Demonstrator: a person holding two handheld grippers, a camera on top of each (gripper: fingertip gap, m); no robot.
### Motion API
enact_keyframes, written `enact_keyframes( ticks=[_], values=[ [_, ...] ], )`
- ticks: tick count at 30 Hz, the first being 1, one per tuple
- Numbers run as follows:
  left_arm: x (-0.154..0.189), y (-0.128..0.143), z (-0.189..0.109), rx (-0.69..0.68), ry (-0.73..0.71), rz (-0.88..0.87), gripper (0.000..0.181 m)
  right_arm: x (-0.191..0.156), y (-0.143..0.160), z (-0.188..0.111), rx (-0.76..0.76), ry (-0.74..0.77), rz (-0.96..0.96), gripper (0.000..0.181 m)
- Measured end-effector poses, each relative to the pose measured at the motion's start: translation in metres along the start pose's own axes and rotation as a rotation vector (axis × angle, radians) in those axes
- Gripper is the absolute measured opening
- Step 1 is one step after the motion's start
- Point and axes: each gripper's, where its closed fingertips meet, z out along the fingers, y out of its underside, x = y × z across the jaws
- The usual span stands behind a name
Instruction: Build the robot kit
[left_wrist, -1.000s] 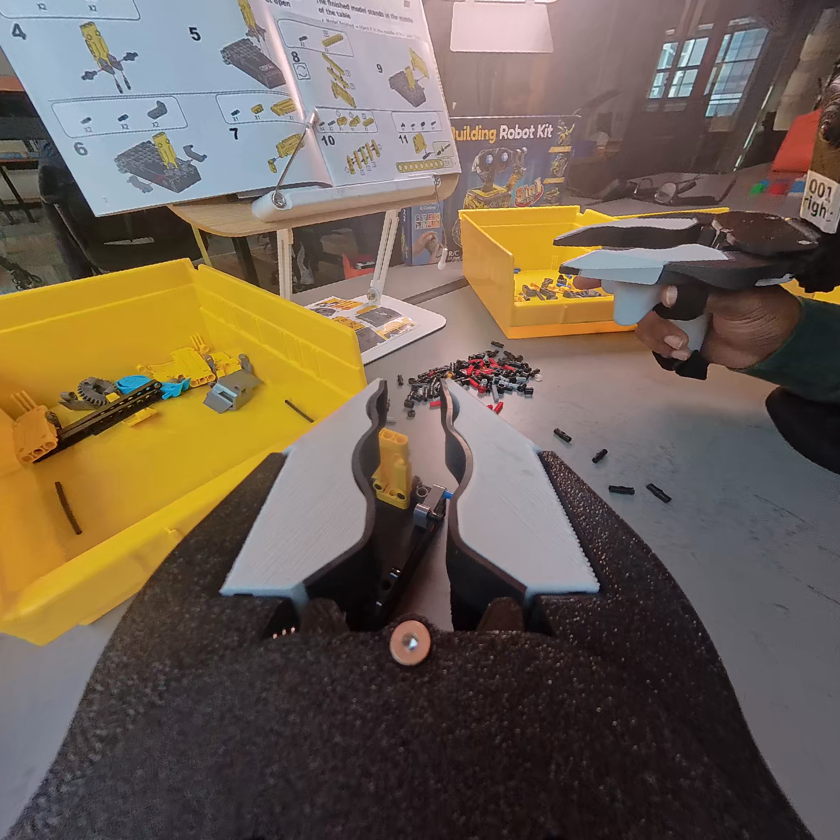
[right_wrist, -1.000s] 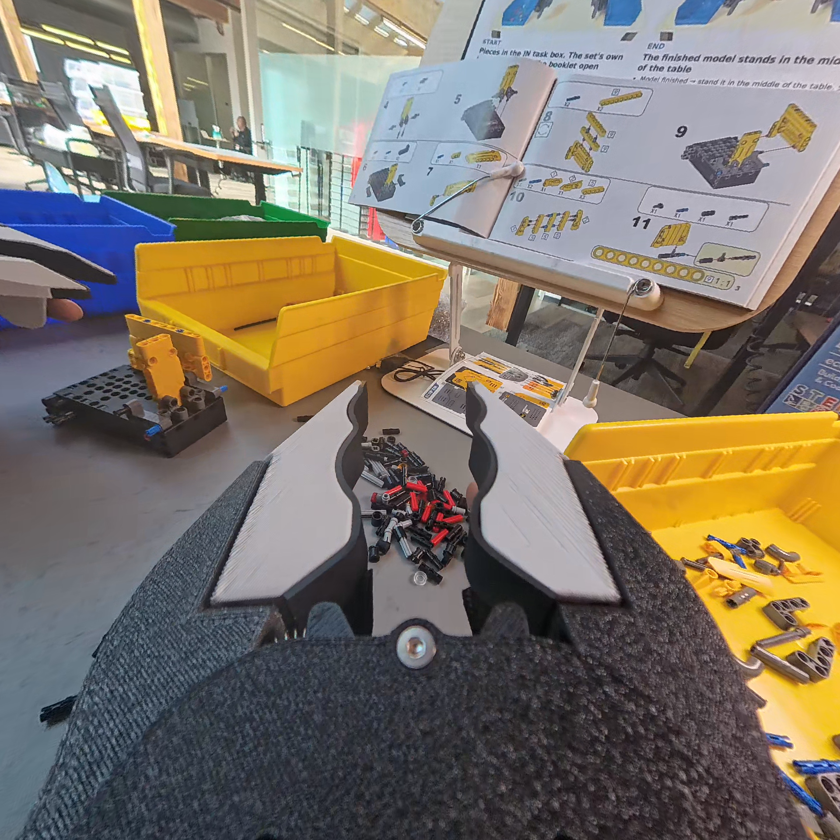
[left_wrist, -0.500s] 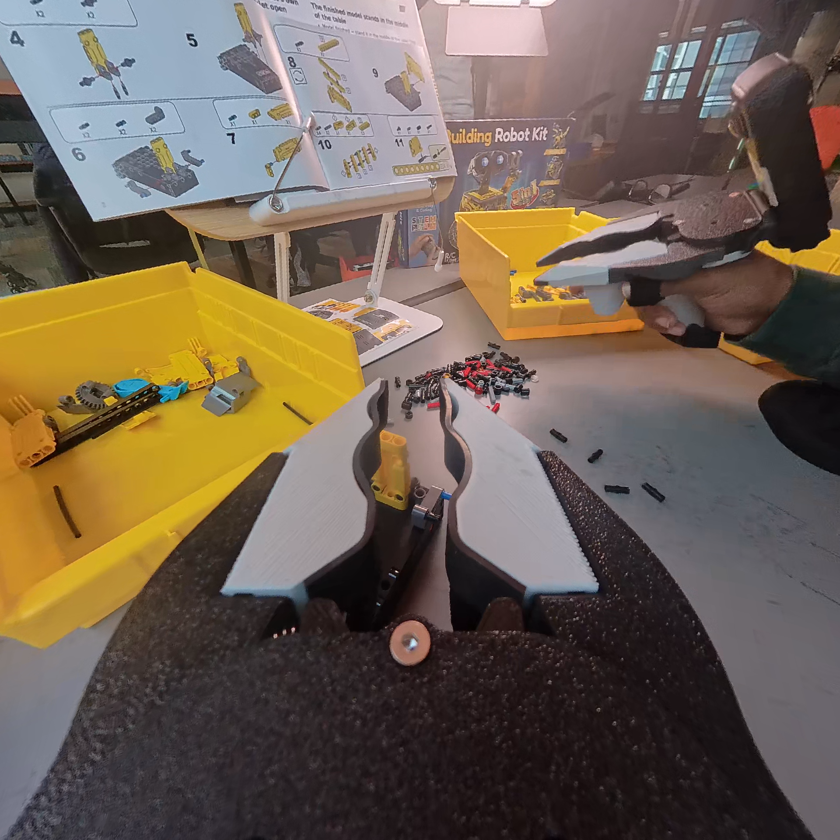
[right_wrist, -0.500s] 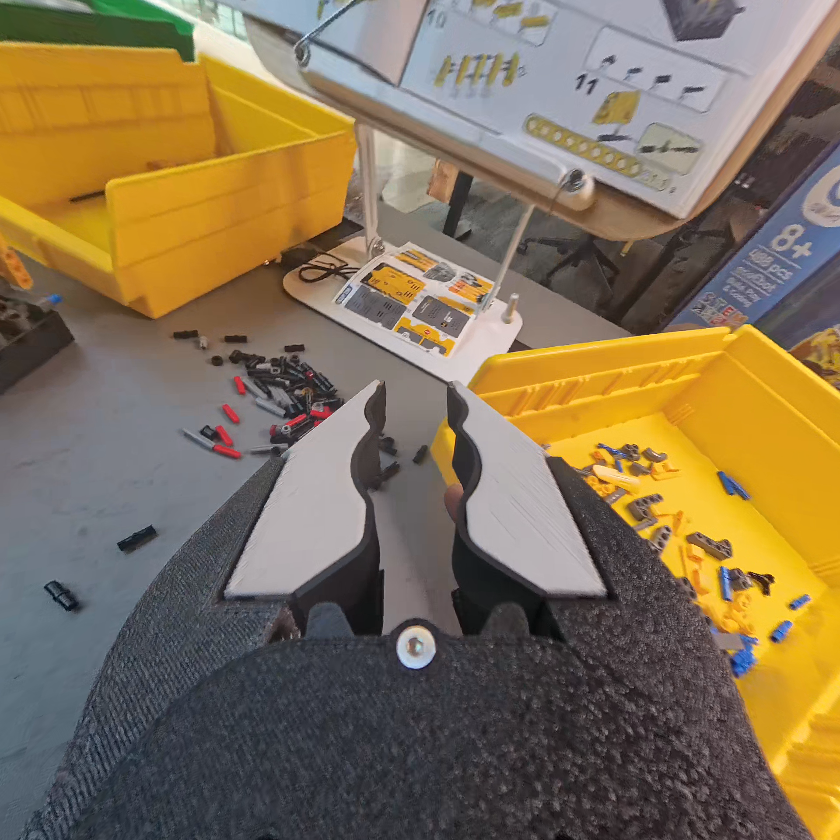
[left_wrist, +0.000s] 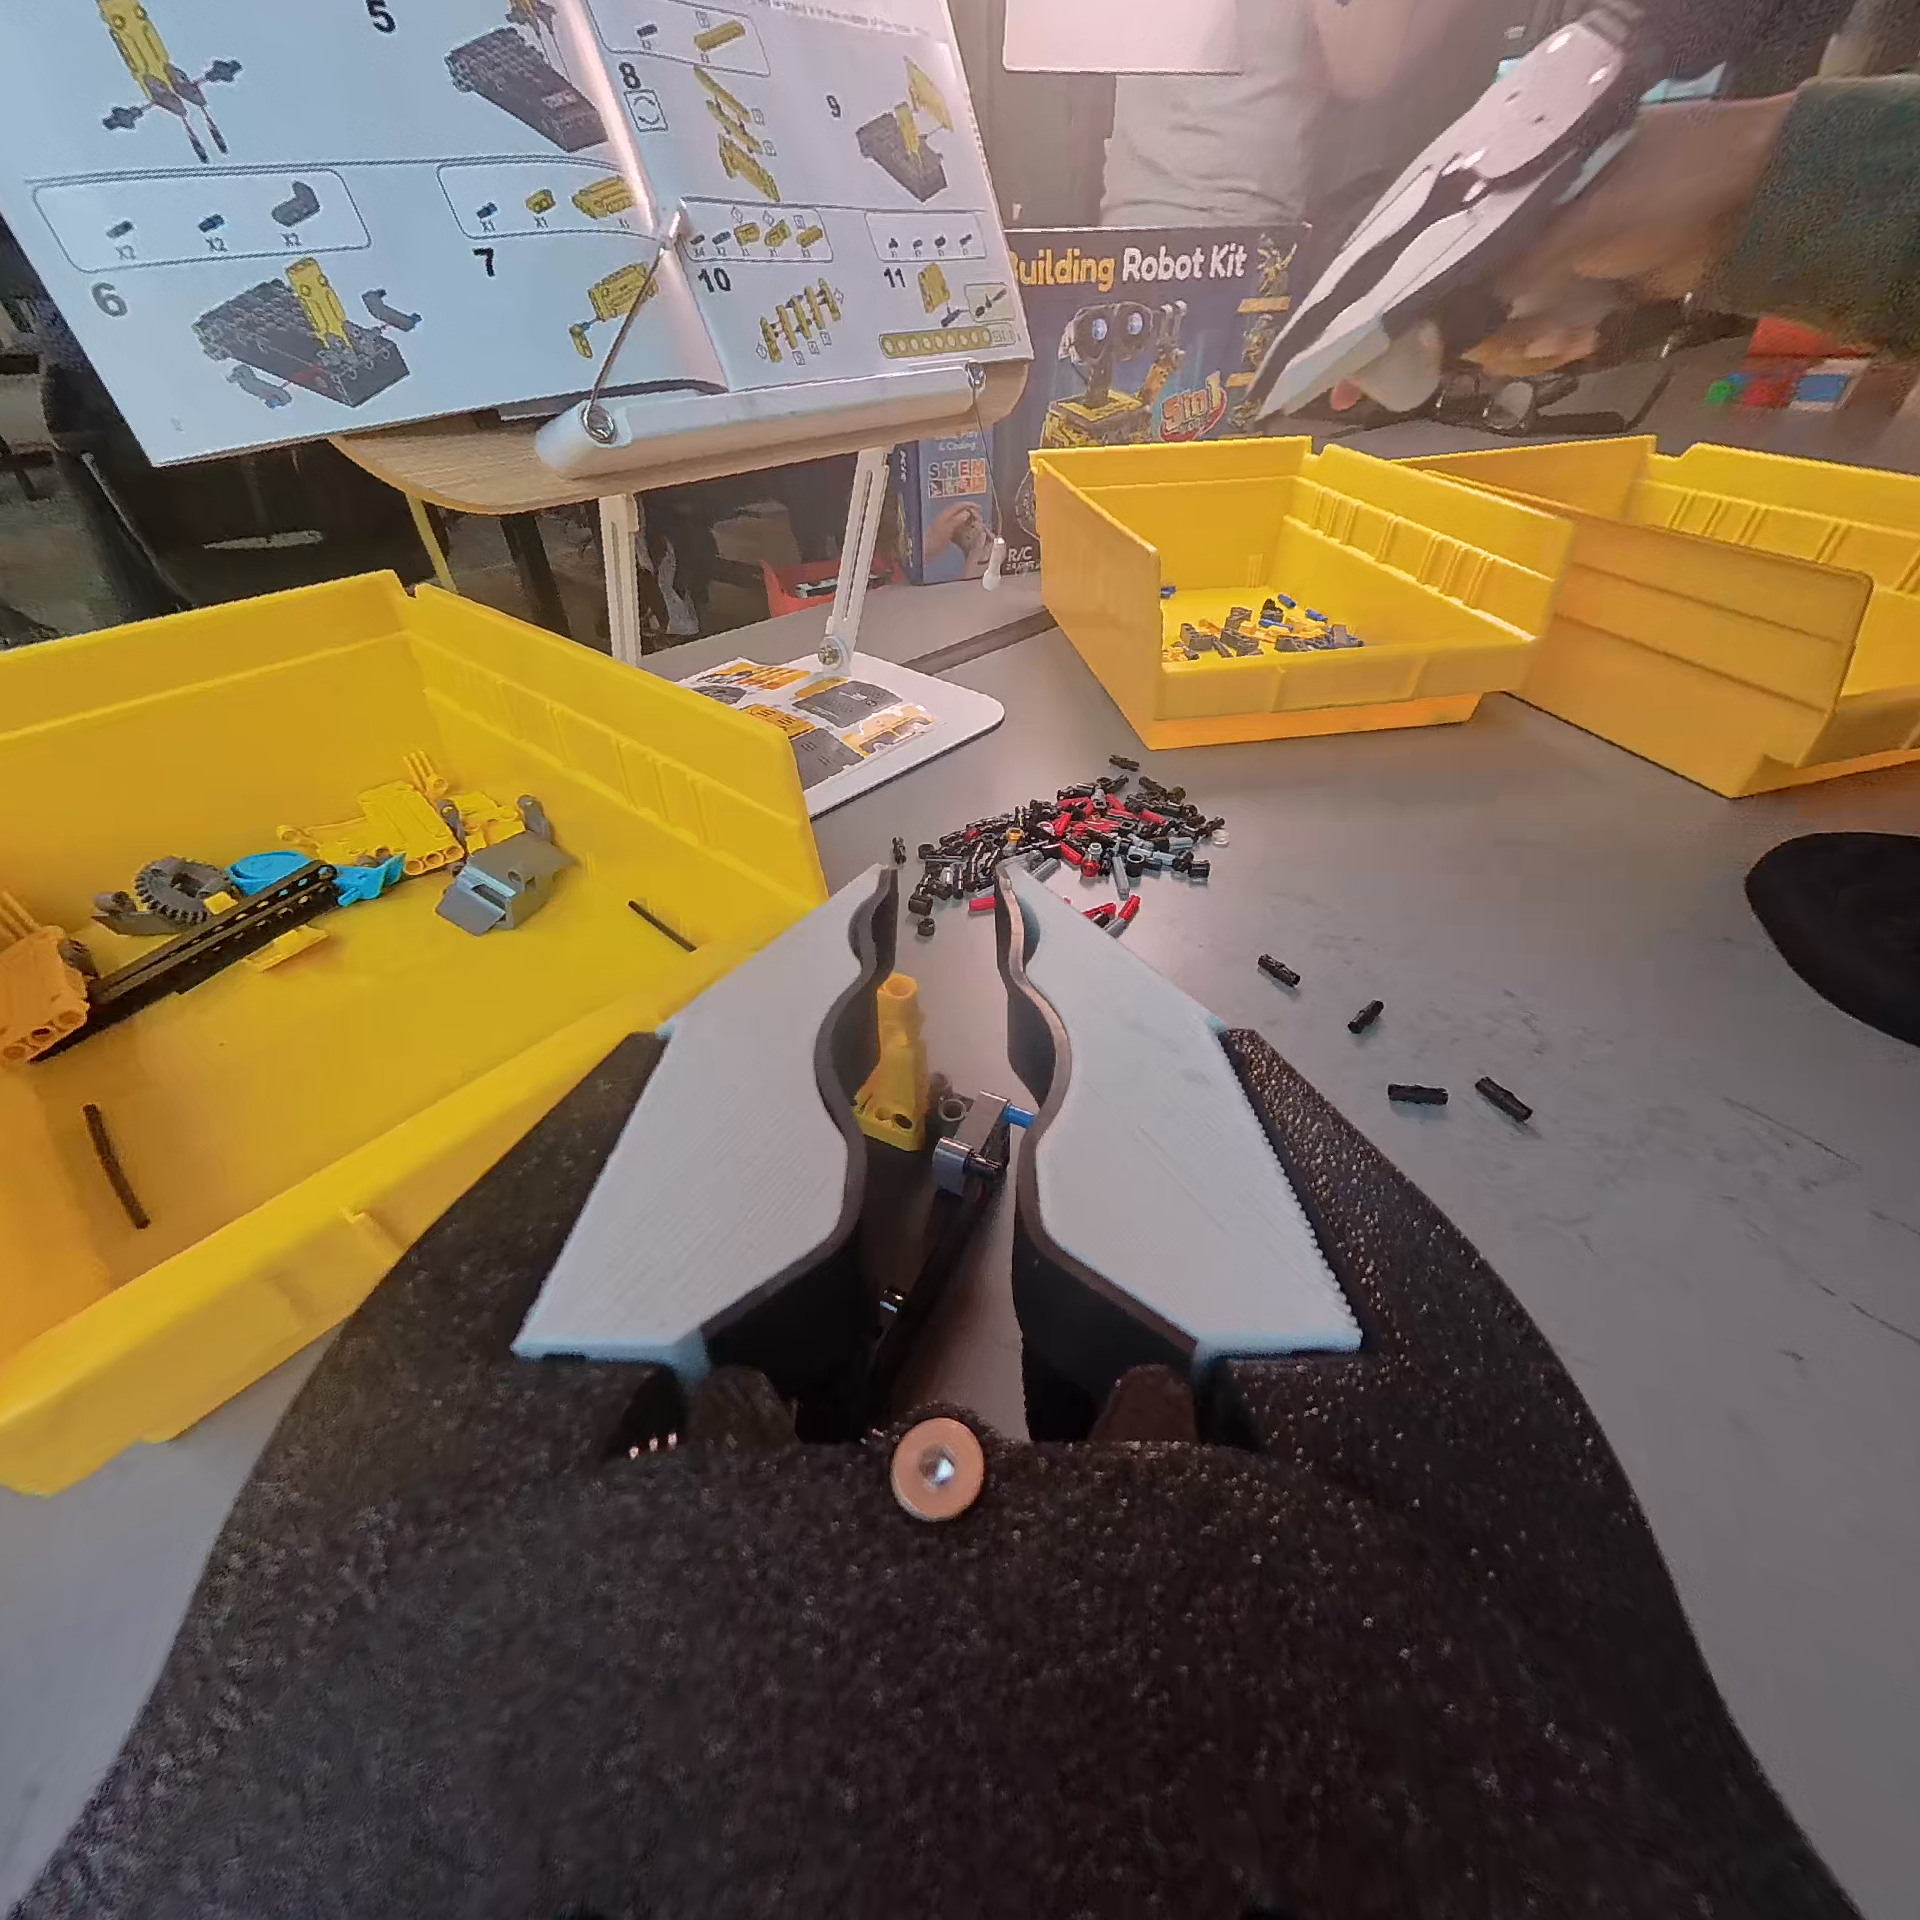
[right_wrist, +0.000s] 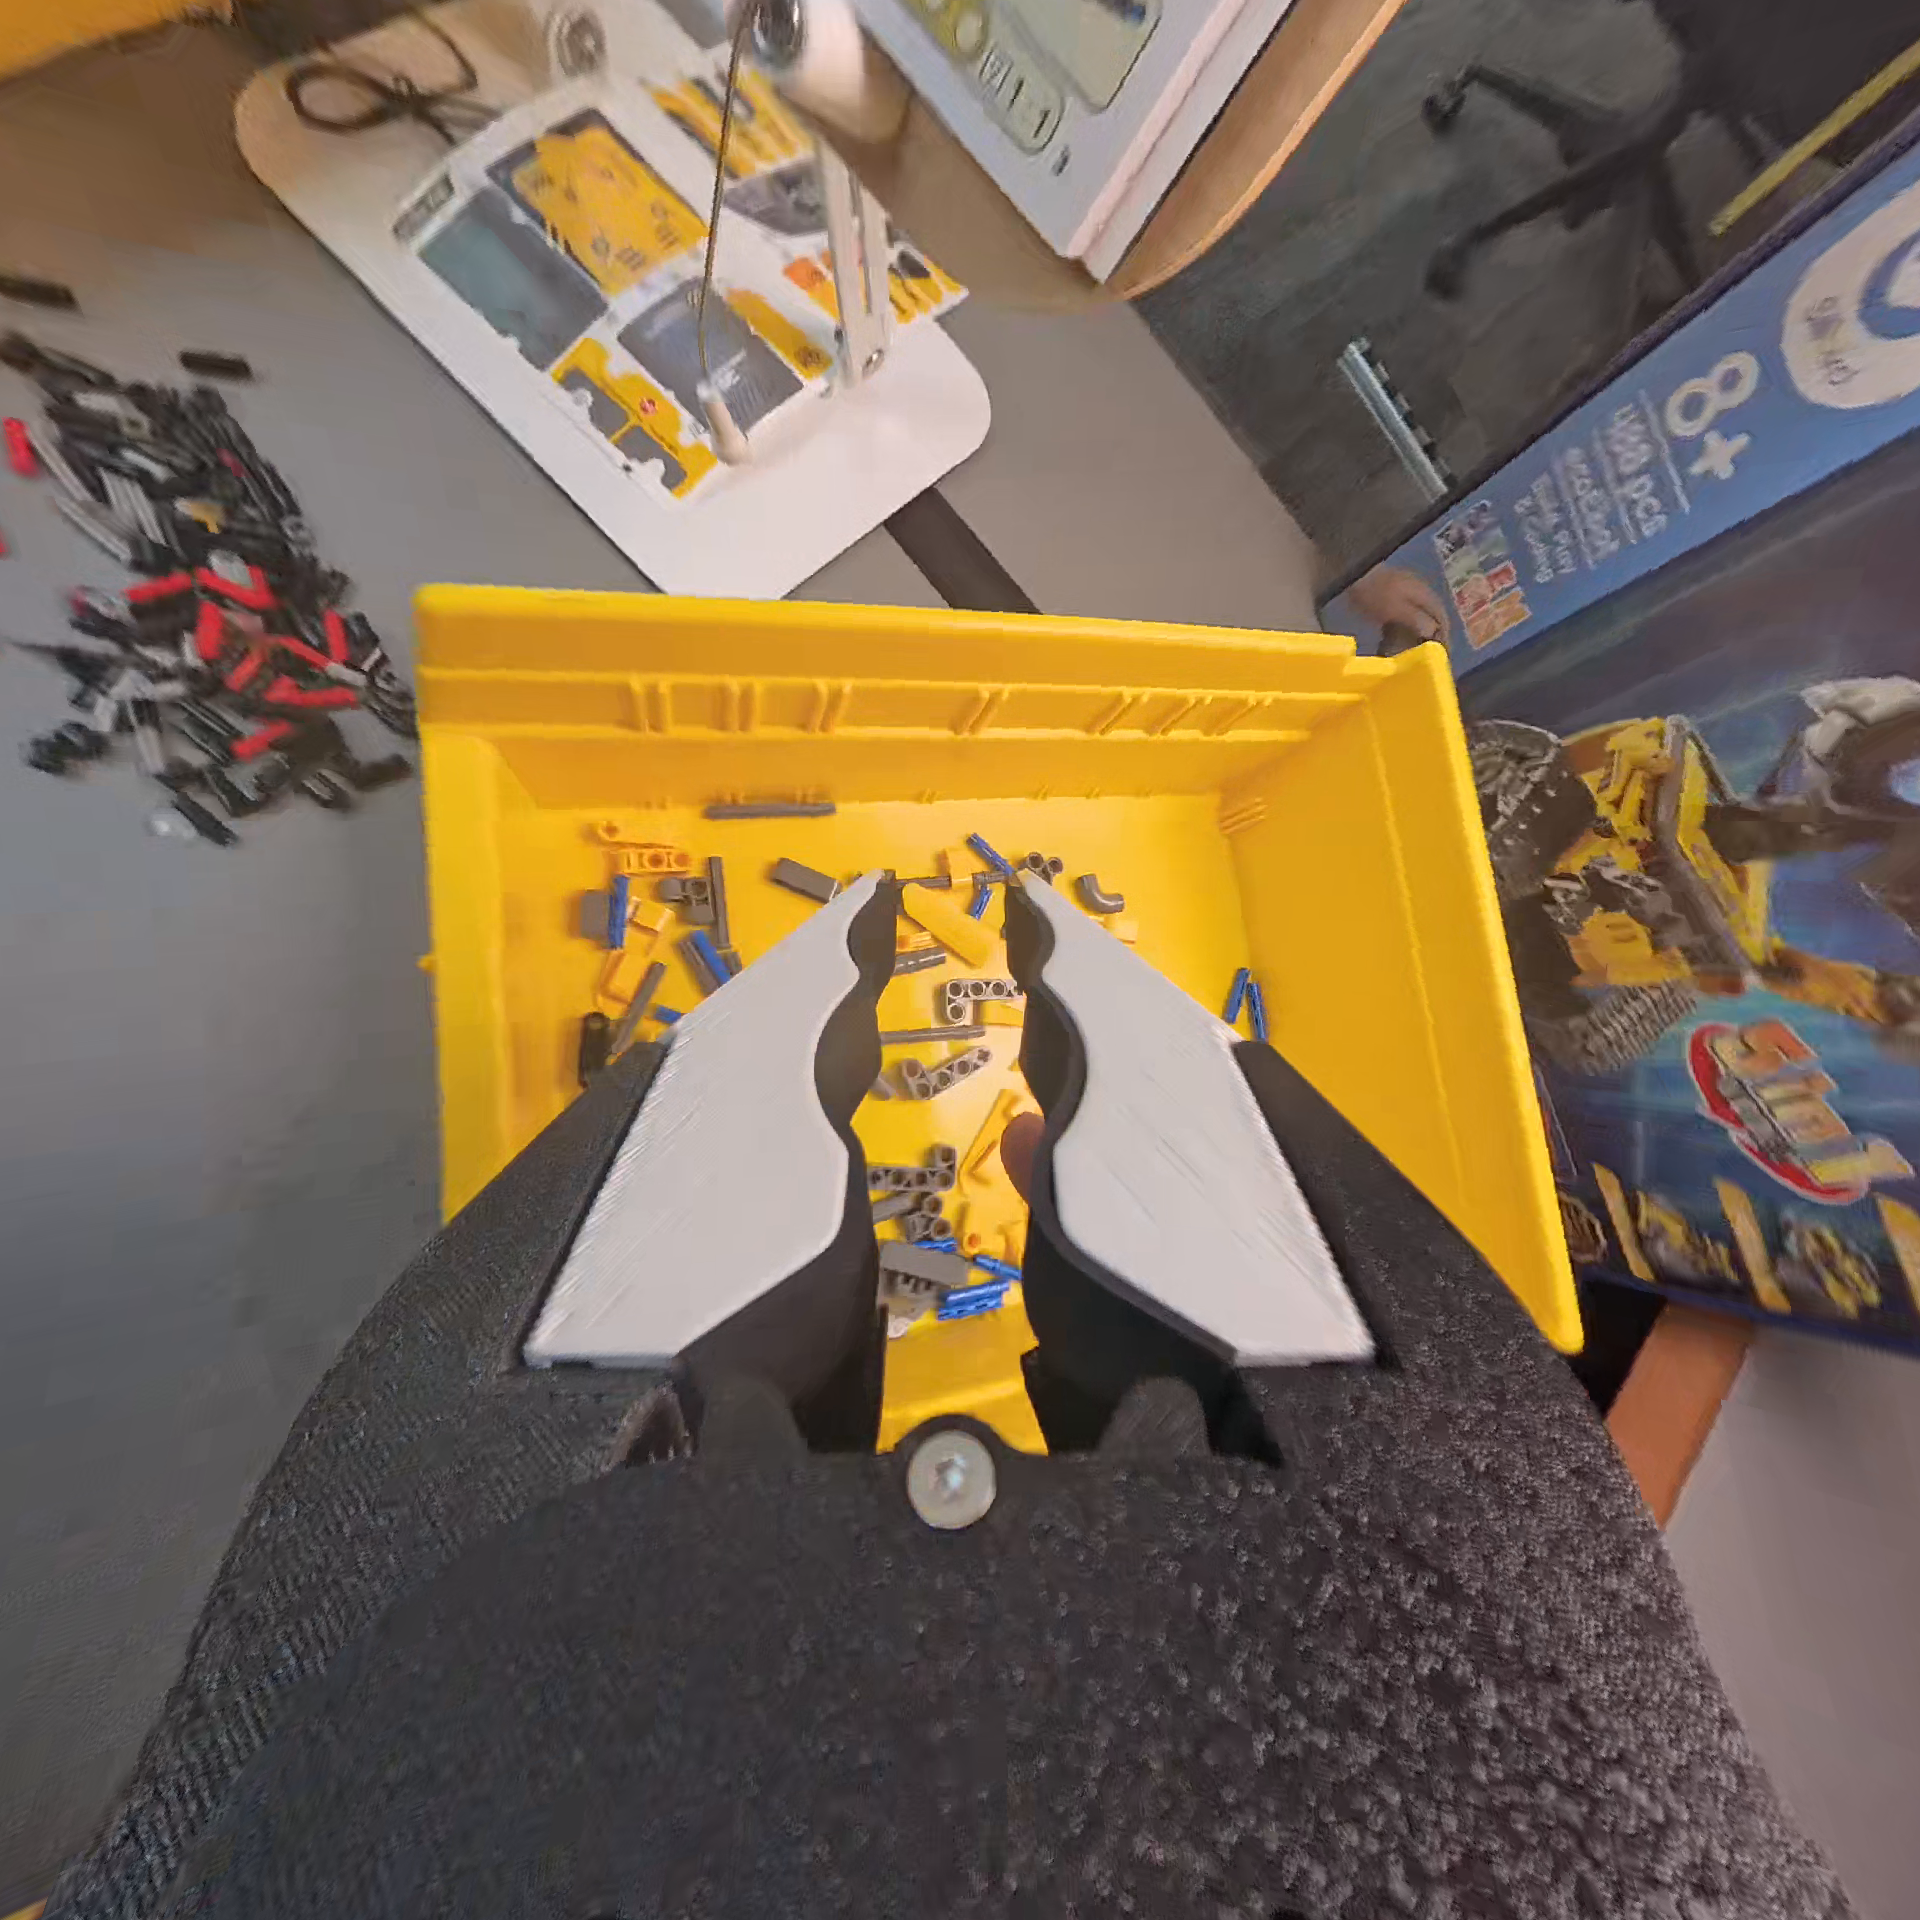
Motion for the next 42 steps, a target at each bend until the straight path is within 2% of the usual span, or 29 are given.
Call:
enact_keyframes(
  ticks=[2, 6, 9, 13, 18, 24, 32, 35, 38, 42],
  values=[
    [0.002, 0.0, 0.0, 0.011, 0.001, 0.027, 0.016, -0.003, 0.006, 0.03, -0.037, -0.111, -0.089, 0.018],
    [0.006, -0.007, -0.004, 0.052, 0.014, 0.066, 0.015, 0.003, 0.021, 0.085, -0.149, -0.23, -0.142, 0.015],
    [0.009, -0.01, -0.006, 0.071, 0.034, 0.091, 0.015, 0.014, 0.039, 0.113, -0.228, -0.288, -0.157, 0.015],
    [0.009, -0.008, -0.005, 0.067, 0.043, 0.098, 0.015, 0.017, 0.057, 0.13, -0.295, -0.373, -0.155, 0.014],
    [0.01, 0.0, 0.0, 0.039, 0.056, 0.088, 0.014, 0.014, 0.063, 0.136, -0.335, -0.413, -0.188, 0.014],
    [0.01, 0.005, 0.003, 0.017, 0.058, 0.098, 0.014, 0.009, 0.063, 0.136, -0.358, -0.426, -0.268, 0.006],
    [0.009, 0.004, 0.002, 0.018, 0.05, 0.11, 0.014, 0.011, 0.063, 0.131, -0.354, -0.403, -0.191, 0.004],
    [0.008, 0.002, 0.0, 0.029, 0.044, 0.102, 0.014, 0.013, 0.041, 0.107, -0.258, -0.376, -0.171, 0.004],
    [0.006, 0.0, -0.001, 0.033, 0.038, 0.092, 0.014, 0.006, 0.01, 0.07, -0.158, -0.33, -0.219, 0.004],
    [0.005, -0.007, -0.004, 0.052, 0.028, 0.085, 0.014, -0.029, -0.024, 0.02, -0.065, -0.255, -0.305, 0.004]
  ],
)
